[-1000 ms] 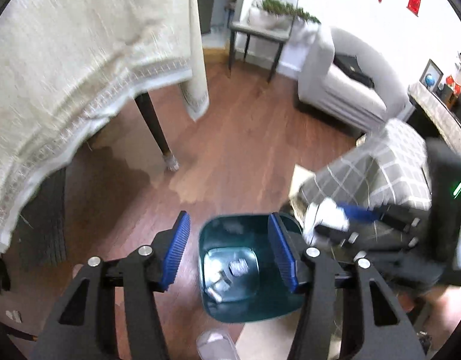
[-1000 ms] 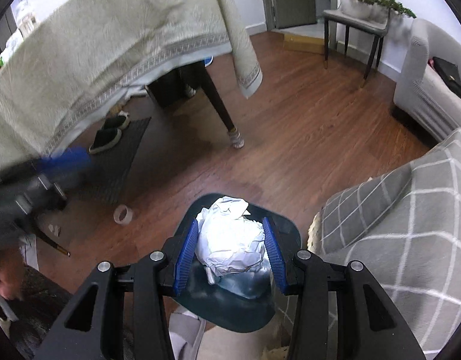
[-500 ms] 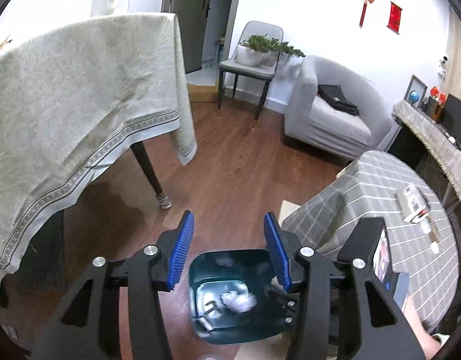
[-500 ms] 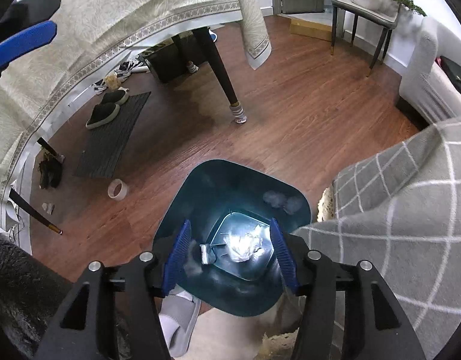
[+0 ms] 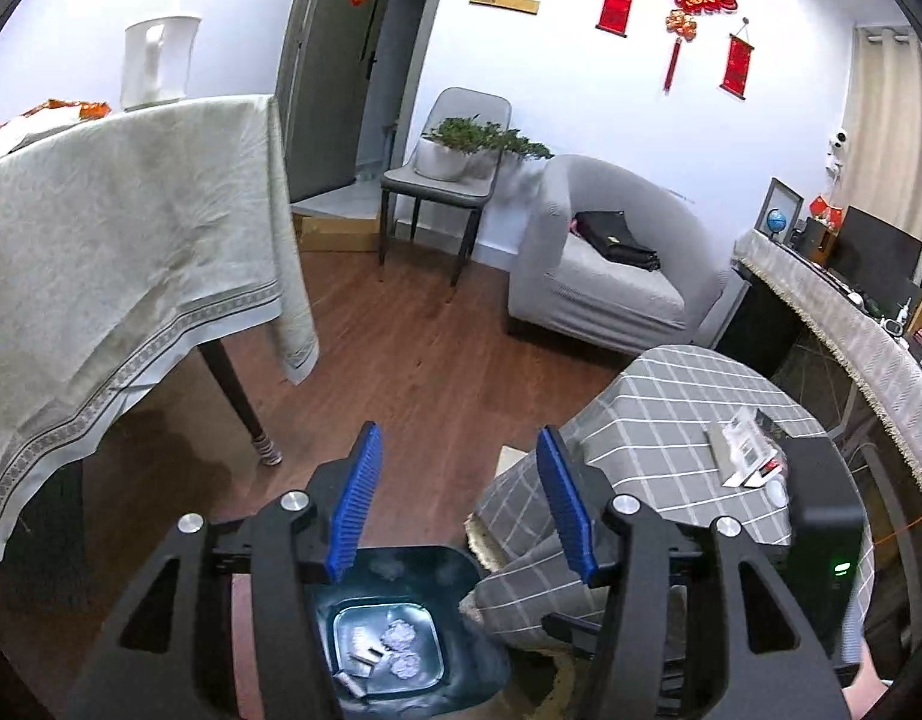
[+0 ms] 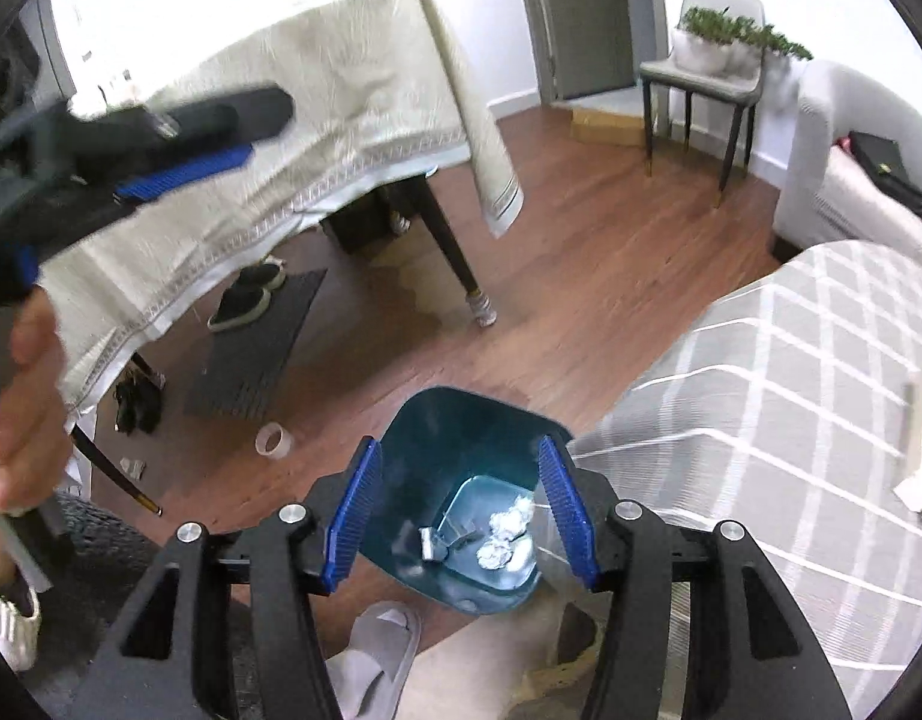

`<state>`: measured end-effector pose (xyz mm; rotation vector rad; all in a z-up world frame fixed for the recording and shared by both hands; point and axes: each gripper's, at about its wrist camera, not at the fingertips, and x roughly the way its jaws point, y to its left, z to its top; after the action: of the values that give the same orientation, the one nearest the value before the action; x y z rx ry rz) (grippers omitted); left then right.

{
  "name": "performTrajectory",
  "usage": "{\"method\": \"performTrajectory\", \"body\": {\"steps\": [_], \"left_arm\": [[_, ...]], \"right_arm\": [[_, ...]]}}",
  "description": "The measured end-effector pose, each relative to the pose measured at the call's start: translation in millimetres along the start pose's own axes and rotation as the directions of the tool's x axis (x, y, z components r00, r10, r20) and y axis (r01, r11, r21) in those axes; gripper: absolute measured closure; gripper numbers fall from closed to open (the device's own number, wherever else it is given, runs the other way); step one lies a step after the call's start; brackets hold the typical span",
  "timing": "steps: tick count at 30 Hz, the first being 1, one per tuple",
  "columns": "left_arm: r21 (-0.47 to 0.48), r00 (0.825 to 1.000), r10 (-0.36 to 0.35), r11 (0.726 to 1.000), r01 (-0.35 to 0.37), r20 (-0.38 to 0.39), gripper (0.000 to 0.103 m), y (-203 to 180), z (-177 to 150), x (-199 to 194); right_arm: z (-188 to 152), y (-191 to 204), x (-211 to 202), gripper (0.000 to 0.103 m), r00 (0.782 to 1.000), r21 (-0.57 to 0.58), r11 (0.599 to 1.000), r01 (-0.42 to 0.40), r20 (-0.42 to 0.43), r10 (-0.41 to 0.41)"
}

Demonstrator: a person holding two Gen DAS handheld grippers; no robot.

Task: Collect trash
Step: 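Move both open tools back over the table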

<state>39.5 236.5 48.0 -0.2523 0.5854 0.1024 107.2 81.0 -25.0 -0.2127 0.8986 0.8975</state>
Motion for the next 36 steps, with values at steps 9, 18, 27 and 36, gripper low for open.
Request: {"method": "performTrajectory", "body": {"steps": [9, 18, 27, 36], "left_arm": [[0.063, 0.999, -0.039, 0.997, 0.039, 0.0, 0.044, -58, -2, 9], [0.103, 0.996, -0.071, 0.992, 0.076, -0.051, 0.044, -108, -12, 33], [0.152, 0.991, -0.101, 0.982, 0.113, -0.087, 0.044, -155, -23, 54], [0.211, 0.982, -0.151, 0.962, 0.172, -0.111, 0.044, -204, -34, 69]], "right_arm": [[-17, -40, -56, 0.048, 0.996, 0.056, 0.996, 0.062, 0.065, -0.066], [-36, -87, -96, 0.048, 0.986, 0.153, 0.982, 0.111, 0.108, -0.128], [-59, -120, -119, 0.048, 0.974, 0.202, 0.963, 0.176, 0.103, -0.2], [-90, -153, -138, 0.048, 0.962, 0.242, 0.94, 0.242, 0.068, -0.265]]}}
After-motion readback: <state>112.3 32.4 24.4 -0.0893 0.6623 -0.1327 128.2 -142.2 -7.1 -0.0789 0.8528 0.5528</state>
